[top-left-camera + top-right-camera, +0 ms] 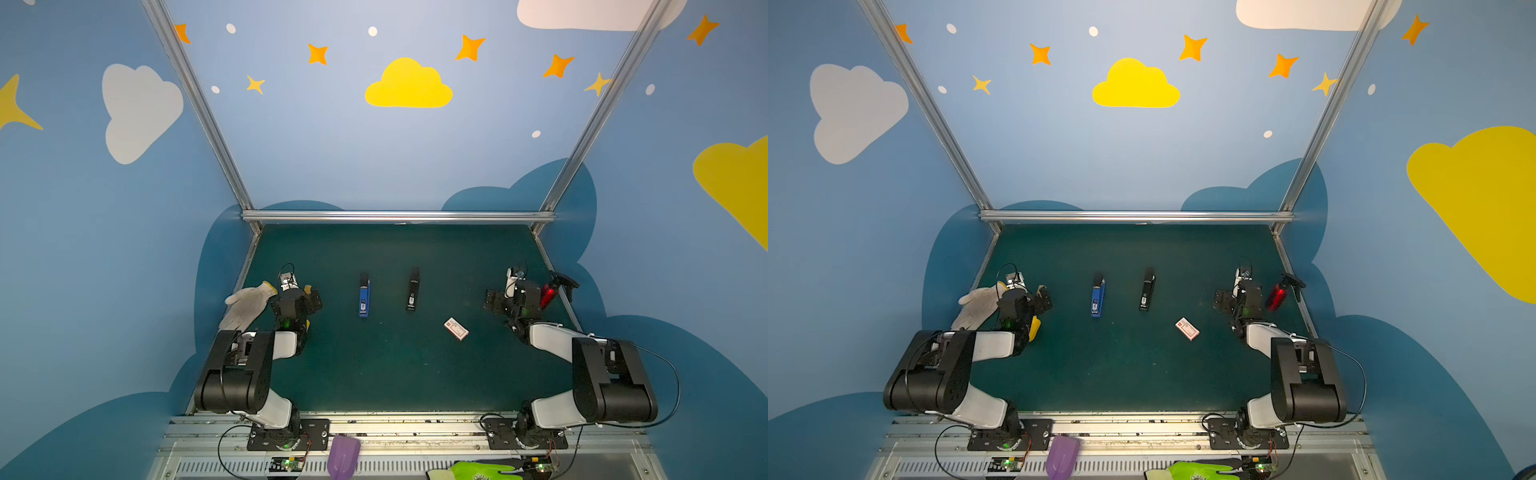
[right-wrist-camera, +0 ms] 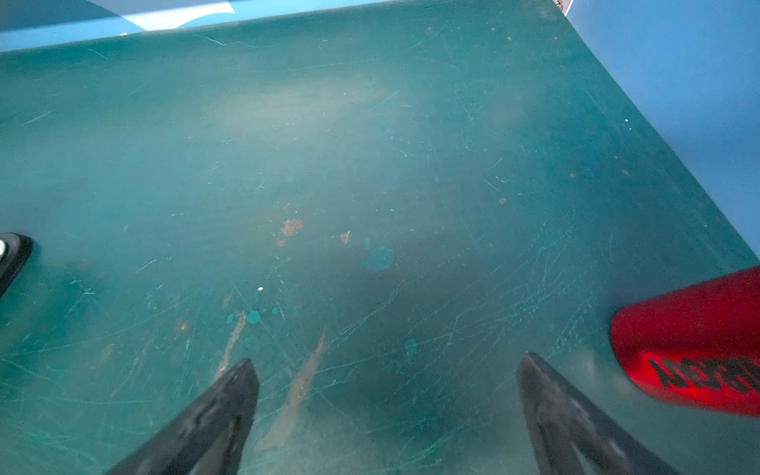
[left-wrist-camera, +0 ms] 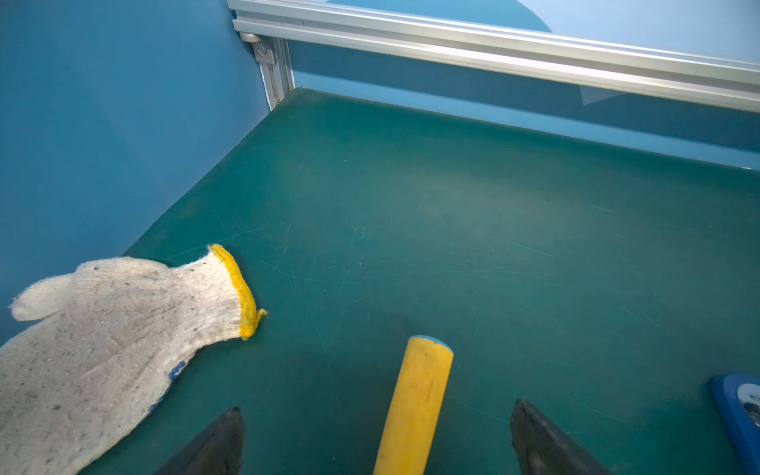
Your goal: Load the staples into the stapler
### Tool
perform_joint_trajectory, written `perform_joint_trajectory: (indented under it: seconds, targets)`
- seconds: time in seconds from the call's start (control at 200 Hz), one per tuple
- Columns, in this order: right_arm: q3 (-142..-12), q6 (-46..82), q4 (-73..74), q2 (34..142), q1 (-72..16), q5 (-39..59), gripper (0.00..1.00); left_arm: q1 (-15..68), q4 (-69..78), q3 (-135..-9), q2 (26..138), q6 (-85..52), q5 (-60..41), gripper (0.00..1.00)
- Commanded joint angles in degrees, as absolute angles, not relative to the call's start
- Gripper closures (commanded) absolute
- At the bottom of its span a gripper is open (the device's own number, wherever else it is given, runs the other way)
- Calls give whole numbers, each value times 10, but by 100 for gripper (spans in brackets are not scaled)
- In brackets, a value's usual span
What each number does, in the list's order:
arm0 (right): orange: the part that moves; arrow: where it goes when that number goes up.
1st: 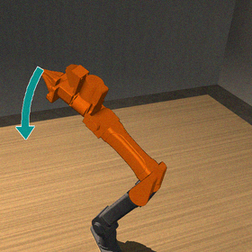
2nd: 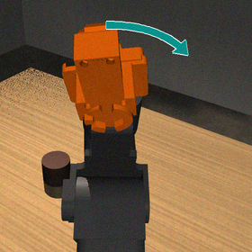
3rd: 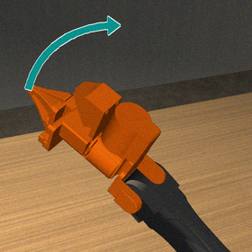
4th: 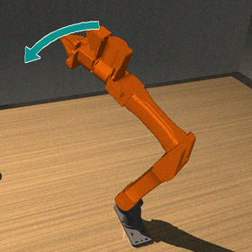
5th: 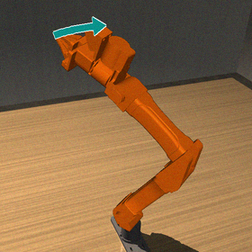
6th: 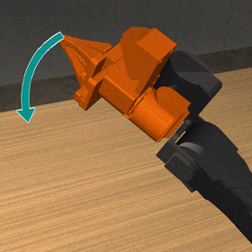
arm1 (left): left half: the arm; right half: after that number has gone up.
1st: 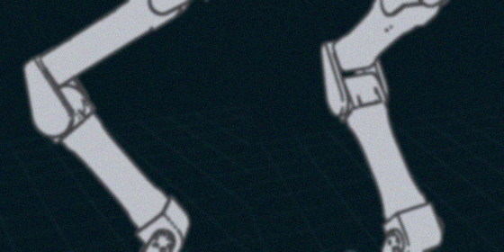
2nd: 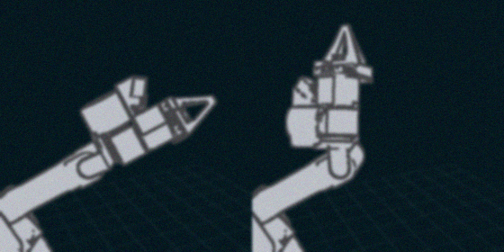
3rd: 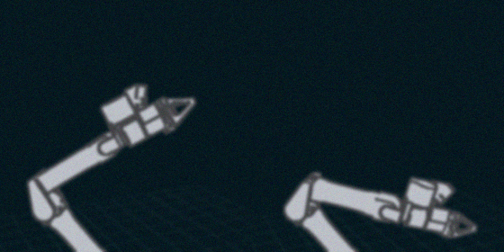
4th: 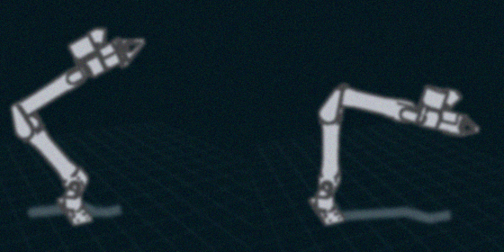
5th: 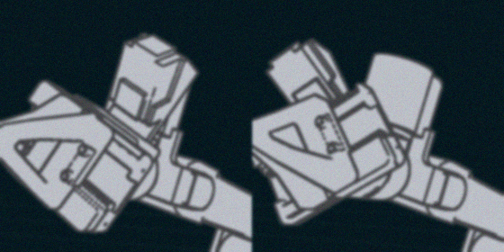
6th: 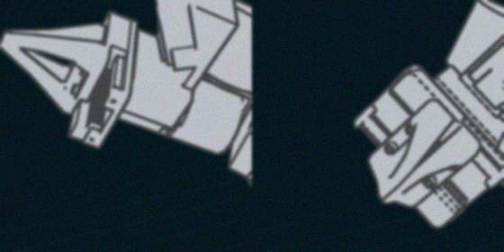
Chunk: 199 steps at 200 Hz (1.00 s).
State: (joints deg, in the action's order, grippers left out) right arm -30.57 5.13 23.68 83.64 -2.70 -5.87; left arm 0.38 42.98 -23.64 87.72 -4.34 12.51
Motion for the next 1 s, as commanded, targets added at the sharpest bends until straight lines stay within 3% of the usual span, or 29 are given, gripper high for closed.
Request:
perform_joint_trajectory:
  seconds: [0.0,0.991]
  targets:
    - [-313,52,232,832,-26,-53,2,4,426,-237,867,-45,133,0]
    - [-313,52,232,831,-25,-52,2,8,426,-237,868,-42,137,0]
